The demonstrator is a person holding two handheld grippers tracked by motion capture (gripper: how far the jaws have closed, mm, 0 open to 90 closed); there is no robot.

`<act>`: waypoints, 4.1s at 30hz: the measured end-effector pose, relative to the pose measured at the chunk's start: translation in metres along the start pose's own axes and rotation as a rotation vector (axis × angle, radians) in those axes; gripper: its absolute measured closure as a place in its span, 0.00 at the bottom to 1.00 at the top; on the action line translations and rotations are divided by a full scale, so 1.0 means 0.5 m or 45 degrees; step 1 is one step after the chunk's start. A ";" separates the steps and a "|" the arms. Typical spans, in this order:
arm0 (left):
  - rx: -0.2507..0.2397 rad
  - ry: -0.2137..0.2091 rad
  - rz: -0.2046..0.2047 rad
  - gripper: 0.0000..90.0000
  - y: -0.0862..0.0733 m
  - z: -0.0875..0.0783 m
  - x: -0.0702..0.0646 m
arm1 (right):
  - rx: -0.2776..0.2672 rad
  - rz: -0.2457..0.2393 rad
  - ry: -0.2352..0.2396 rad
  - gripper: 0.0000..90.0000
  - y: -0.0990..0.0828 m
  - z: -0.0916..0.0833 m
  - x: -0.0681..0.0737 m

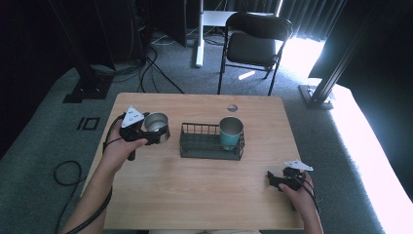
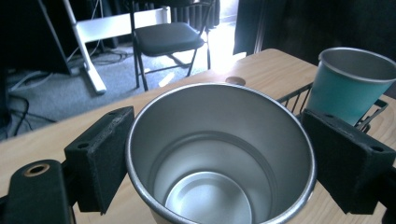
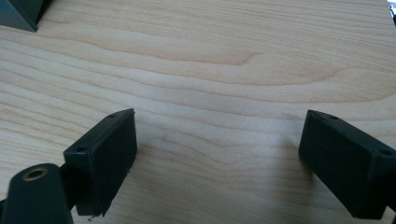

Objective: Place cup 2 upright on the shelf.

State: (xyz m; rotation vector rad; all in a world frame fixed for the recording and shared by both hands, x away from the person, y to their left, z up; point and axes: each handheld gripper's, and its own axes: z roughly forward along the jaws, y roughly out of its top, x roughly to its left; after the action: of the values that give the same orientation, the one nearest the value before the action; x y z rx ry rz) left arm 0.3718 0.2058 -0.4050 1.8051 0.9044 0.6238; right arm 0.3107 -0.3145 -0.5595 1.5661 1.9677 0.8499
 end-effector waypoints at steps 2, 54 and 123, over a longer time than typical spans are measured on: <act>-0.014 -0.011 0.015 0.15 0.017 0.002 -0.006 | 0.001 0.001 0.000 0.12 0.000 0.000 0.000; 0.038 -0.221 0.089 0.15 0.047 0.232 -0.151 | -0.004 0.010 0.009 0.12 0.000 -0.001 -0.002; 0.005 -0.087 -0.024 0.05 -0.025 0.163 -0.074 | 0.000 -0.002 0.003 0.12 0.000 0.000 0.000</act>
State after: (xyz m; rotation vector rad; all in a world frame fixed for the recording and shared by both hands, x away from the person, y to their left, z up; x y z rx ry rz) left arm 0.4071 0.1347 -0.4482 1.8085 0.8760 0.5453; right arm 0.3106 -0.3144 -0.5594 1.5639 1.9704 0.8519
